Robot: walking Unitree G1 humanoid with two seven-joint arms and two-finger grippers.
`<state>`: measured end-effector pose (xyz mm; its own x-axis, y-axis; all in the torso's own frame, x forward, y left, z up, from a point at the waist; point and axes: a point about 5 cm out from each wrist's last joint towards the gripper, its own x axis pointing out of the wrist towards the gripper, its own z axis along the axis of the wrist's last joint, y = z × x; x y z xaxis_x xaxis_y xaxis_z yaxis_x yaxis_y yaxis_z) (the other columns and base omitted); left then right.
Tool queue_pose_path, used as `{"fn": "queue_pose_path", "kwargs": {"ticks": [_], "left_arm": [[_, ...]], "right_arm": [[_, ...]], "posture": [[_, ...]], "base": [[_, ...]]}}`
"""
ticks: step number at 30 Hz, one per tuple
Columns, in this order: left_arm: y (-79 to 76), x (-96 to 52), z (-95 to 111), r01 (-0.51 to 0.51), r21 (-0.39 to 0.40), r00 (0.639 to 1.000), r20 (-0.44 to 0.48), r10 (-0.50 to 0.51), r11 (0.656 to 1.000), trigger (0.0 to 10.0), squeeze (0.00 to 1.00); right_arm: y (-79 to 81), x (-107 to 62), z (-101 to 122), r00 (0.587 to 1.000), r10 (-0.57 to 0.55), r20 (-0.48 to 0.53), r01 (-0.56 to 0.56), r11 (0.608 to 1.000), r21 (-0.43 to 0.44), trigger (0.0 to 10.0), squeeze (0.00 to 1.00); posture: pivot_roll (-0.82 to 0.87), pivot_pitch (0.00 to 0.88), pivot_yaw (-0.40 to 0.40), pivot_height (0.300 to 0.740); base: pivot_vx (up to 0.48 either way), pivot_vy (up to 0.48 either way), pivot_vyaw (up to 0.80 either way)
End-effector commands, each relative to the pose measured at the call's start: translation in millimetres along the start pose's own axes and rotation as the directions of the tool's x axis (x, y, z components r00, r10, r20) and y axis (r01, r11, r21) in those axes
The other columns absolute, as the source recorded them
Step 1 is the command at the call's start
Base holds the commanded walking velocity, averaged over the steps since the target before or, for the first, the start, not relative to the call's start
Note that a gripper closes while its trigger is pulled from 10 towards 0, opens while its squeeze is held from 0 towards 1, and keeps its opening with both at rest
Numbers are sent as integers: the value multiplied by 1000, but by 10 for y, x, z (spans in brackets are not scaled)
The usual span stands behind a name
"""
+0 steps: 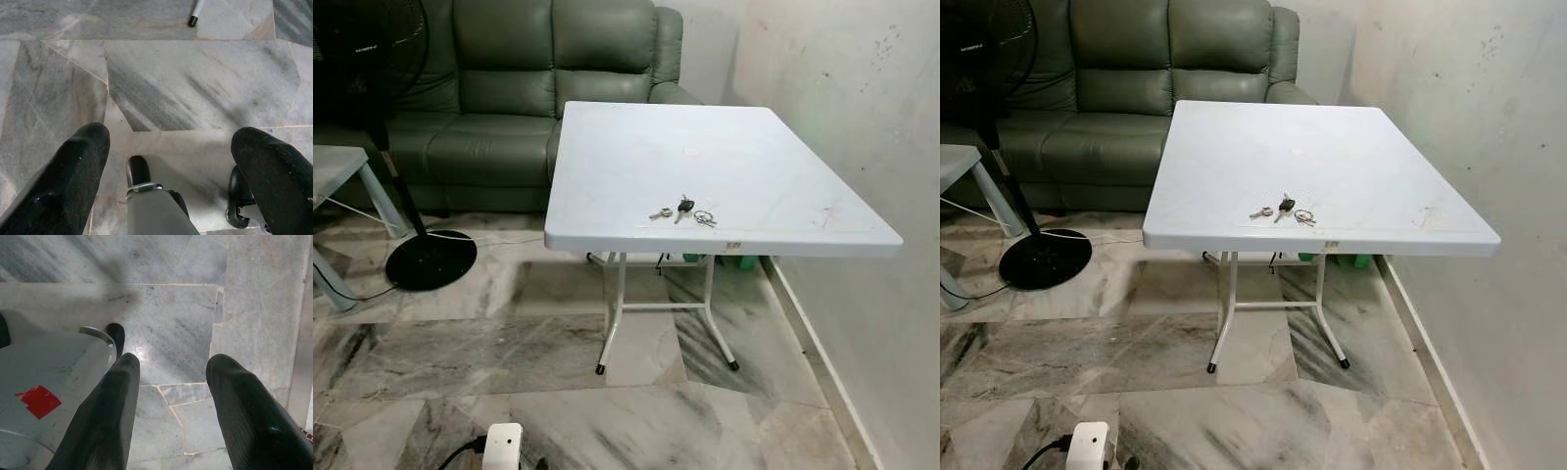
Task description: Hang keys on a hook
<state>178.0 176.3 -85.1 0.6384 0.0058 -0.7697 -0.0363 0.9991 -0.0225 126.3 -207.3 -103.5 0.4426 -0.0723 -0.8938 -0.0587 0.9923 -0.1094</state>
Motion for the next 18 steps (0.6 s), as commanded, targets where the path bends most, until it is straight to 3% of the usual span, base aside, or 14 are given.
{"fn": "queue_pose_path", "kwargs": {"ticks": [1, 18], "left_arm": [[-5, -3, -23, 2, 6, 1000, -13, -2, 1000, 10000, 0], [17, -5, -15, -19, 82, 1000, -8, 19, 996, 10000, 0]], "right_arm": [[-29, -2, -7, 1000, -9, -7, 9, 1000, -4, 10000, 0], [17, 4, 9, 1000, -8, -4, 8, 1000, -22, 10000, 0]], "posture": [[-3, 0, -61, 740], [6, 0, -59, 740]], "base": [[0, 0, 0], [0, 0, 0]]}}
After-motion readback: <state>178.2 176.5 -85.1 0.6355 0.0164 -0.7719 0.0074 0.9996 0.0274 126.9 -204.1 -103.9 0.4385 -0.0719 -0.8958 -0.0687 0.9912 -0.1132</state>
